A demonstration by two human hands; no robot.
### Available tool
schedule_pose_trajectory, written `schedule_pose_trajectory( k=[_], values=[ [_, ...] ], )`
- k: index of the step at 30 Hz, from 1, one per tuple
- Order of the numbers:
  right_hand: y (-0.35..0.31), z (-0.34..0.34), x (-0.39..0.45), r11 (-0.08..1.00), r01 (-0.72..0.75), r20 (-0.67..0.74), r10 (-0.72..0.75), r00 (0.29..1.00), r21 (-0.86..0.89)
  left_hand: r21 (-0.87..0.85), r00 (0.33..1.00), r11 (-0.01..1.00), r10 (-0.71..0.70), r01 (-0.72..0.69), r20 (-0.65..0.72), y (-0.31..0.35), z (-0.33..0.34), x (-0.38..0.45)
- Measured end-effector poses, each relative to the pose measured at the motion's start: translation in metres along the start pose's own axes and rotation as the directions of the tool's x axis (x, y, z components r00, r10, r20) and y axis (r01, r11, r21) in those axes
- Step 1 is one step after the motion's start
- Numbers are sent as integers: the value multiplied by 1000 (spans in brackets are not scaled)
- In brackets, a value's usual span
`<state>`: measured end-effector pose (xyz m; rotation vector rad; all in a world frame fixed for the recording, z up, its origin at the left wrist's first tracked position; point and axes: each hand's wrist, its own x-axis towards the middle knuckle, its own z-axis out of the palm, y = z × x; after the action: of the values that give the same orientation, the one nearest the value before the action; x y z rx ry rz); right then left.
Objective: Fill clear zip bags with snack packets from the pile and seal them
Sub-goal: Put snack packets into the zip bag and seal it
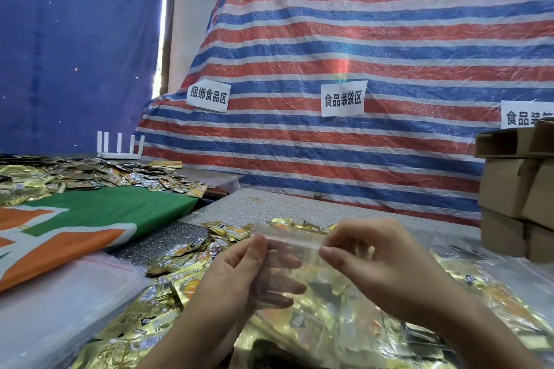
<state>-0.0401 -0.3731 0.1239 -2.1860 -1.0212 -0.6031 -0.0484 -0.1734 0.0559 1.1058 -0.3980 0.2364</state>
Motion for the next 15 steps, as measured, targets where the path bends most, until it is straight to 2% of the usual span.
schedule_pose_trajectory(
  k=[4,7,10,15],
  values=[
    [1,-1,0,999,16,-88,-12,996,43,123,994,992,-45,33,103,0,-1,-2],
    [5,0,1,1000,13,-119,-12,993,4,191,986,978,-109,85,122,-6,-2,-2],
    [7,0,2,1000,0,-79,-1,997,-13,237,988,968,-114,87,103,-8,-4,0],
    [8,2,2,999,-4,-14,3,1000,-51,292,994,957,-39,7,104,-6,-5,-1]
  ],
)
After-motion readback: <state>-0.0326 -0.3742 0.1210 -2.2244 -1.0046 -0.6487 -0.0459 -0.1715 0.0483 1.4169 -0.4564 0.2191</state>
